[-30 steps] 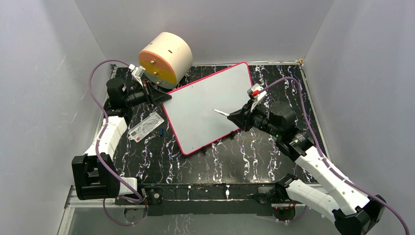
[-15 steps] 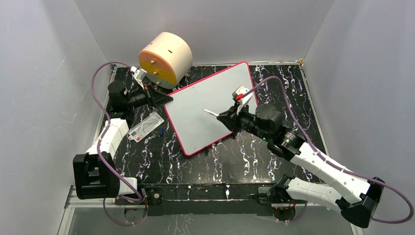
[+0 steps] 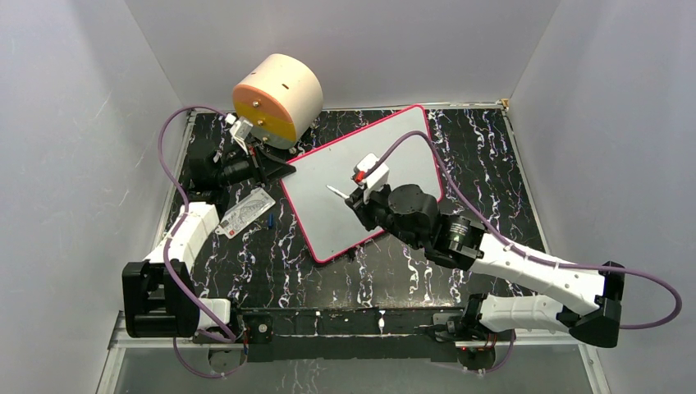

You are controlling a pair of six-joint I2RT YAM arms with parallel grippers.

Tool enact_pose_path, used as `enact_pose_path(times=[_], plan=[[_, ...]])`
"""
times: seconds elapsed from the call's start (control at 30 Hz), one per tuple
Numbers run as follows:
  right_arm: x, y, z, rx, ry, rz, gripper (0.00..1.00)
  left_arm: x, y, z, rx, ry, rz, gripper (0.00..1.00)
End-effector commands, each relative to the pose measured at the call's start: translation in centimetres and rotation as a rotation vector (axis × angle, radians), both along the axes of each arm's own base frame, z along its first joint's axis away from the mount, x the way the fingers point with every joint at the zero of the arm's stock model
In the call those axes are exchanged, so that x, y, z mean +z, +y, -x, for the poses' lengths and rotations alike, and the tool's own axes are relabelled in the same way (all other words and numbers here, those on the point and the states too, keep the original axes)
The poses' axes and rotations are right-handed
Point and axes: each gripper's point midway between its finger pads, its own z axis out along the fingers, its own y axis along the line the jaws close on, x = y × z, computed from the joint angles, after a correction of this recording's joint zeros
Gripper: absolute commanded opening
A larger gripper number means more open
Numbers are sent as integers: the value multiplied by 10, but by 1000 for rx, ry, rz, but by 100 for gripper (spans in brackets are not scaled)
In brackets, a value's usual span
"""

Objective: Write a sentence on the whiteboard
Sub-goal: Move the whiteboard stand to the center of the board, then write a sentence on the whiteboard.

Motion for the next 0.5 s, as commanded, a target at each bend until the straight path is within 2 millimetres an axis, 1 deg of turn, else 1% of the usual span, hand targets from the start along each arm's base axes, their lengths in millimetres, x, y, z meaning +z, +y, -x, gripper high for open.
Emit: enact_pose_path(times=[0.0,0.17,0.33,0.47], plan=[[27,-6,-9,-90,-60,-17,0,-10,-5,13,-45,-41,-49,0],[25,0,-10,-99,-78,31,0,-10,-3,13,-35,-60,-69,0],[26,1,-12,-124,-84,68,0,-11,-3,12,-33,-69,-76,0],[19,0,-15,-152,-79,124,0,-9,-3,13,-38,-77,-75,0]])
